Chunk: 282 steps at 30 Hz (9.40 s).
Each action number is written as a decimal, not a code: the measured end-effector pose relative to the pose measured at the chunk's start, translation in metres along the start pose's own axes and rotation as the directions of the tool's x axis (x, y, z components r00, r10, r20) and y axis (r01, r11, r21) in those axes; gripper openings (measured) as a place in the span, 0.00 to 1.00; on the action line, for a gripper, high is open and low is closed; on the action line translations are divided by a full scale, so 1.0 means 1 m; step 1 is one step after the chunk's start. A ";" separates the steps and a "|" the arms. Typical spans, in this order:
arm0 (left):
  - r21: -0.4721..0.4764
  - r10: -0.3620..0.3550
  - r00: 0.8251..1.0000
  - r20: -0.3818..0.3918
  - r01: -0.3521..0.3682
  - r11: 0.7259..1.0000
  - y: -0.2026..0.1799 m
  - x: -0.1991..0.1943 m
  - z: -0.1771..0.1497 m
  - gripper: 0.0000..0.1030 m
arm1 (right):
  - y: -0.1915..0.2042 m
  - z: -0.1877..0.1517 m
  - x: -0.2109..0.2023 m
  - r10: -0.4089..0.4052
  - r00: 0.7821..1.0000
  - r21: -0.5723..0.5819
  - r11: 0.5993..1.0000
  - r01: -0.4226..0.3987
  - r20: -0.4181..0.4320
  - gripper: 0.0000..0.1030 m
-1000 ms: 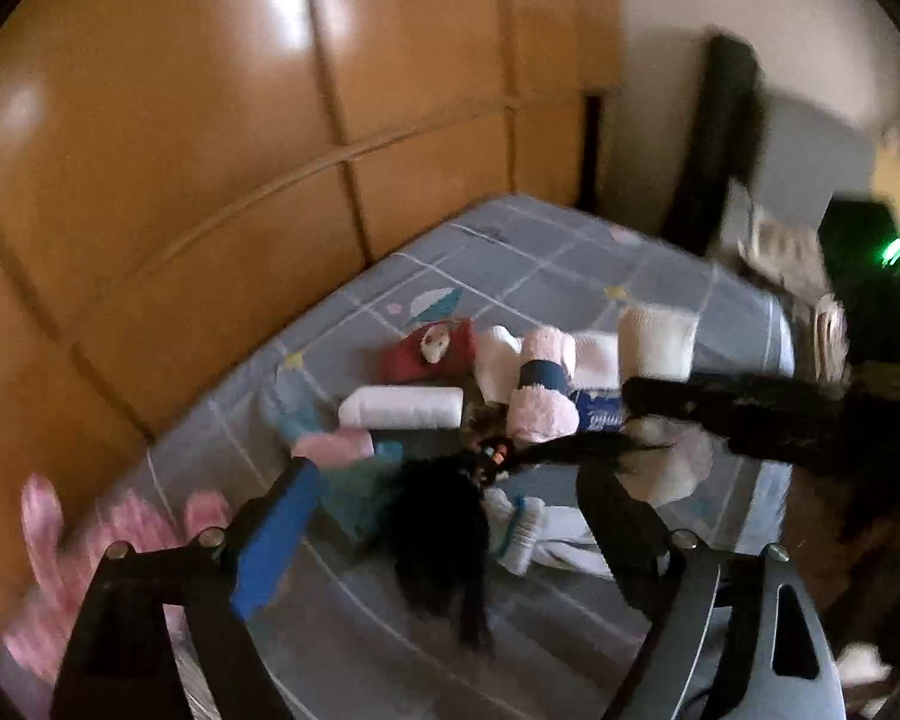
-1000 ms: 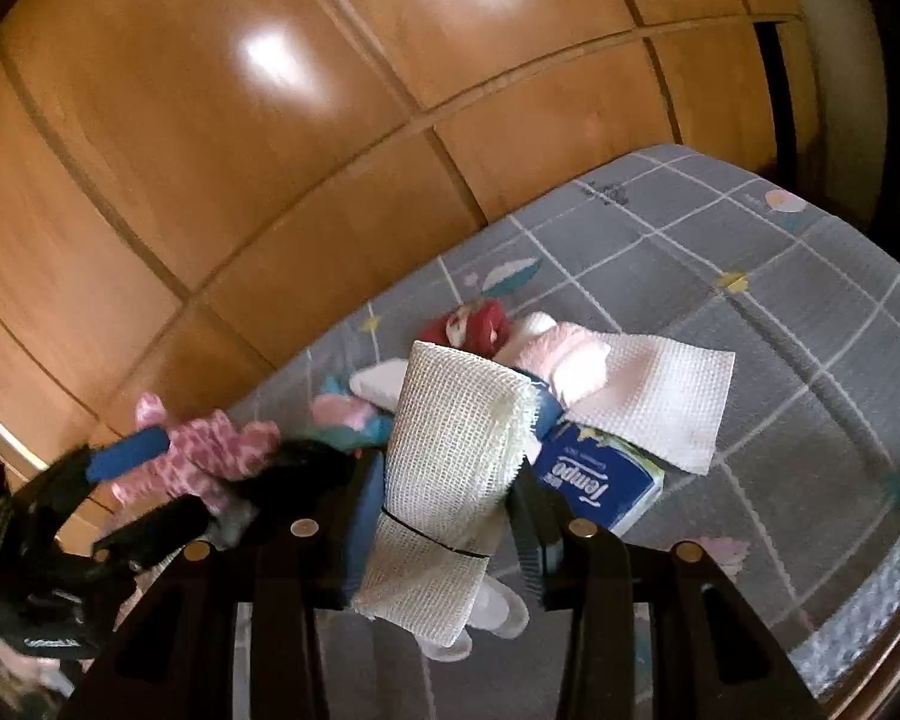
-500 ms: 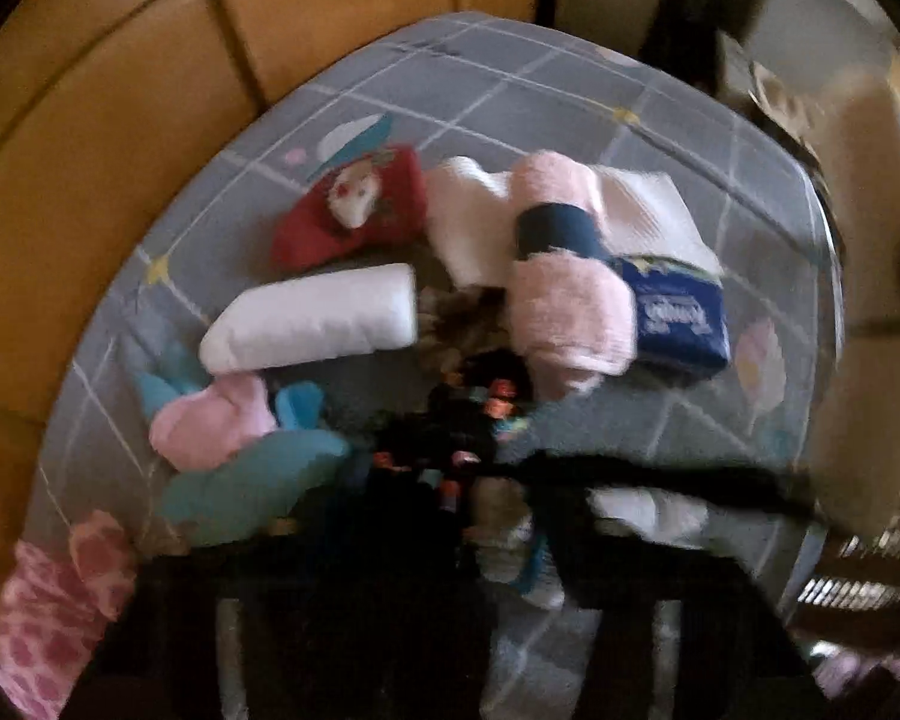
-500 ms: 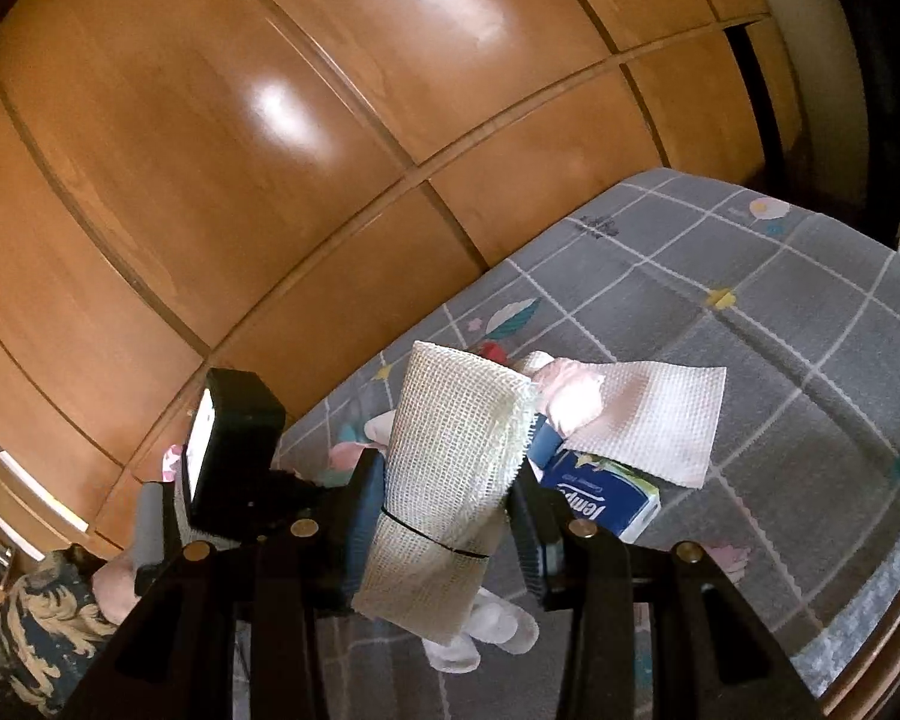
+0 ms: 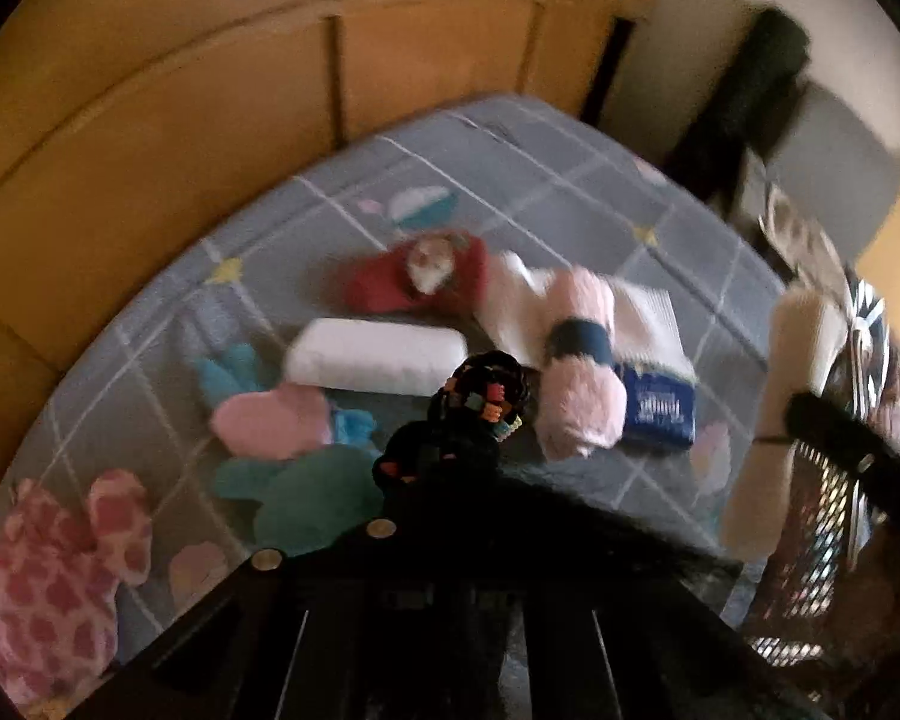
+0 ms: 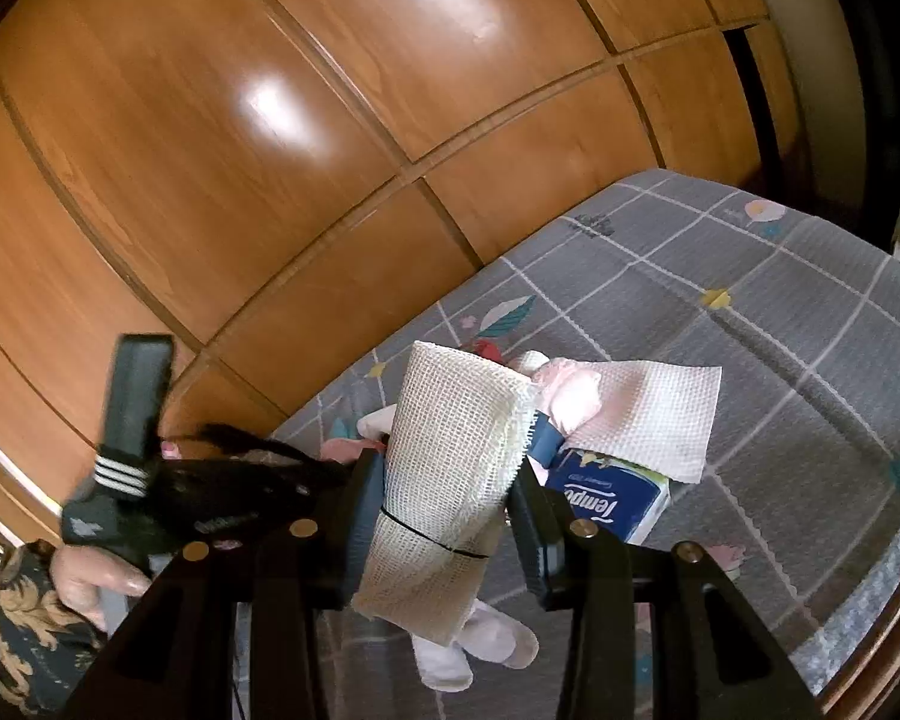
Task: Organize soft objects
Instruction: 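Lift the black wig with the left tool and carry it toward the gold tray, then lower the wig into the gold tray with the left tool while the right drops the towel there, then move both tools back to the pile and grasp the blue plush with the left tool, then carry the blue plush to the gold tray with the left tool while the right grasps the white socks, then carry the white socks to the gold tray with the right tool and release them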
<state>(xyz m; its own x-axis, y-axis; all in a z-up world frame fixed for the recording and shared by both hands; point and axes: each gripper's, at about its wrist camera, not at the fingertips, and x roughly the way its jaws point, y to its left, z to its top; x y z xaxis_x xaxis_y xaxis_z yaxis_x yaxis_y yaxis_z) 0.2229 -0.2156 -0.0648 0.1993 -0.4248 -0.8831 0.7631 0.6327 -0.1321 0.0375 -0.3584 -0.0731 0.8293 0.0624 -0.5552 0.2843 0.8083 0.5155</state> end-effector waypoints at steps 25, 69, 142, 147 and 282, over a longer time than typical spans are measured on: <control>-0.701 0.535 0.825 0.183 -0.272 0.659 0.237 -0.239 -0.133 0.06 | 0.012 -0.002 0.002 -0.083 0.997 -0.065 0.995 0.082 -0.010 0.39; -0.910 0.753 0.657 -0.026 -0.327 0.254 0.176 -0.281 -0.481 0.78 | 0.271 -0.062 0.126 0.012 0.939 -0.402 0.902 -0.159 -0.345 0.39; -0.567 0.603 0.772 0.203 -0.409 0.715 0.033 -0.190 -0.350 1.00 | 0.209 -0.104 0.012 0.157 0.959 -0.492 0.832 -0.258 -0.237 0.88; -0.475 0.510 0.825 0.244 -0.356 0.804 0.018 -0.173 -0.321 1.00 | 0.138 -0.063 0.001 0.030 0.990 -0.385 0.919 -0.082 -0.140 0.88; -0.831 0.578 0.813 0.064 -0.277 0.482 0.111 -0.197 -0.421 0.86 | 0.046 -0.052 0.133 -0.360 0.807 -0.426 0.892 0.151 -0.469 0.36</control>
<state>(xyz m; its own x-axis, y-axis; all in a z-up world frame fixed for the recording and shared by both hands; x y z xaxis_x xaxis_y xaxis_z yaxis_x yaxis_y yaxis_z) 0.0098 0.2104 -0.0953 0.6429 -0.0210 -0.7656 -0.1989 0.9607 -0.1934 0.1361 -0.2828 -0.1569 0.3413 0.0336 -0.9394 0.1737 0.9799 0.0981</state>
